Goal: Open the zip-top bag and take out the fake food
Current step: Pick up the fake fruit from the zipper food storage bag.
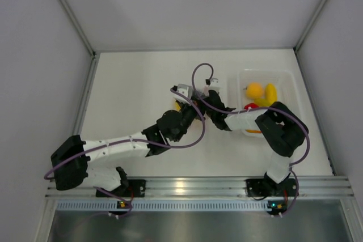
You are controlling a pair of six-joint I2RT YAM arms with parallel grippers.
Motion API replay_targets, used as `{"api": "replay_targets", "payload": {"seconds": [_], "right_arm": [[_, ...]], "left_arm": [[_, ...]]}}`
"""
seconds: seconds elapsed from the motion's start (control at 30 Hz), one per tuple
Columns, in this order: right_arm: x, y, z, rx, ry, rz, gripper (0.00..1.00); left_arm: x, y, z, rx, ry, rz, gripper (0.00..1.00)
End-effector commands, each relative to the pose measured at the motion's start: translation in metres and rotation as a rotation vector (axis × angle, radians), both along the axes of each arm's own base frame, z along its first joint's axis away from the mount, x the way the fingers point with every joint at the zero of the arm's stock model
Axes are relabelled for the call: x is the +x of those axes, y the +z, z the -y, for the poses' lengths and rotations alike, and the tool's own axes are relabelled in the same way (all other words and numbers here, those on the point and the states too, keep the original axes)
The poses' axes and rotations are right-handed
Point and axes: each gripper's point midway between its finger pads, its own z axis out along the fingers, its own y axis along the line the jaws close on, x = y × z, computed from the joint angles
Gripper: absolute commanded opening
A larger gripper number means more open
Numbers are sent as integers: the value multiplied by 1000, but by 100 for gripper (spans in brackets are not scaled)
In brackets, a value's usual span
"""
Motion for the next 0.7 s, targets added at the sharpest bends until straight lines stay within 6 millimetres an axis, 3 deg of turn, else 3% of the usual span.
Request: {"api": "replay_targets", "payload": {"seconds": [0.0, 0.03, 0.13, 0.23, 0.5, 0.67], "right_arm": [[47, 13, 20, 24, -108, -2, 75], [47, 15, 19, 33, -96, 3, 65], [39, 20, 19, 48, -65, 21, 50], [30, 29, 18, 77, -27, 48, 40], [0, 45, 22, 69, 55, 77, 36], [-12, 47, 31, 51, 54, 85, 35]], "left_arm": [[-126, -51, 60, 116, -605, -95, 0], [-121, -50, 57, 114, -576, -92, 0], [-108, -54, 49, 116, -490, -99, 0], [-90, -60, 36, 112, -362, -117, 0], [-56, -64, 4, 81, -104, -142, 0], [-52, -66, -6, 72, -59, -145, 0]]}}
